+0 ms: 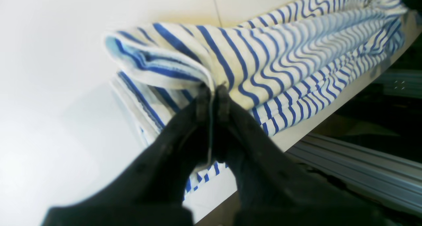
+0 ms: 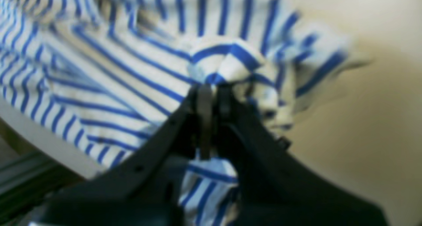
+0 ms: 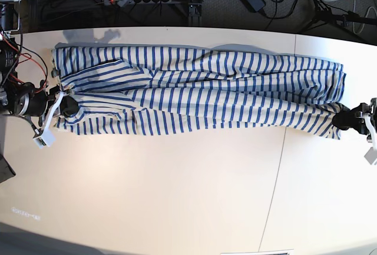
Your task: Fold the T-shirt properly
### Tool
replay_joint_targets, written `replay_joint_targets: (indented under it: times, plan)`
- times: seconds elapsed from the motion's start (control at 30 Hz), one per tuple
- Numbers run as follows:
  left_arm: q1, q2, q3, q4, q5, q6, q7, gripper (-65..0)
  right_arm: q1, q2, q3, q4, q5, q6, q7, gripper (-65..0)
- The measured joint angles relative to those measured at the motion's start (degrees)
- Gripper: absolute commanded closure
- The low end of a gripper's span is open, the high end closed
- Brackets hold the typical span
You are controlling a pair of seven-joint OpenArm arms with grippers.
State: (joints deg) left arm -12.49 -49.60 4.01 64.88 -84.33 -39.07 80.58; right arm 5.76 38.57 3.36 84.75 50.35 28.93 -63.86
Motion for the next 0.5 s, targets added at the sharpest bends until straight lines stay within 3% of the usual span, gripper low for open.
replay_joint_targets:
  times: [0.17,0.2,0.27,0.3,0.33,0.4,0.5]
  plan:
    - [3.5,-0.2,0.0,-0.1,0.2,0.0,0.1,0.0,-3.9,-0.3,0.0,0.6,-2.5,0.0,-0.1,0.0]
    - [3.6,-0.1,0.0,-0.1,0.2,0.0,0.0,0.0,-3.9,-0.3,0.0,0.5,-3.3,0.0,-0.2,-7.7]
    - [3.9,-0.1,0.0,-0.1,0.2,0.0,0.0,-2.1,-3.5,-0.3,0.0,0.5,-3.3,0.0,-0.5,-29.1]
    - [3.9,-0.1,0.0,-0.1,0.2,0.0,0.0,-11.1,-3.3,-0.2,0.0,0.5,-3.3,0.0,-0.5,-35.8]
    - [3.9,-0.1,0.0,-0.1,0.2,0.0,0.0,-20.6,-3.2,-0.2,0.0,0.5,-3.2,0.0,-0.3,-38.5]
    - [3.9,-0.3,0.0,-0.1,0.2,0.0,0.0,-34.0,-3.2,-0.2,0.0,0.7,-3.2,0.0,0.0,-38.6]
    - [4.1,-1.1,0.0,-0.1,0.3,0.0,0.0,-35.1,-3.3,-0.2,0.0,1.8,-3.4,0.0,0.1,-38.6]
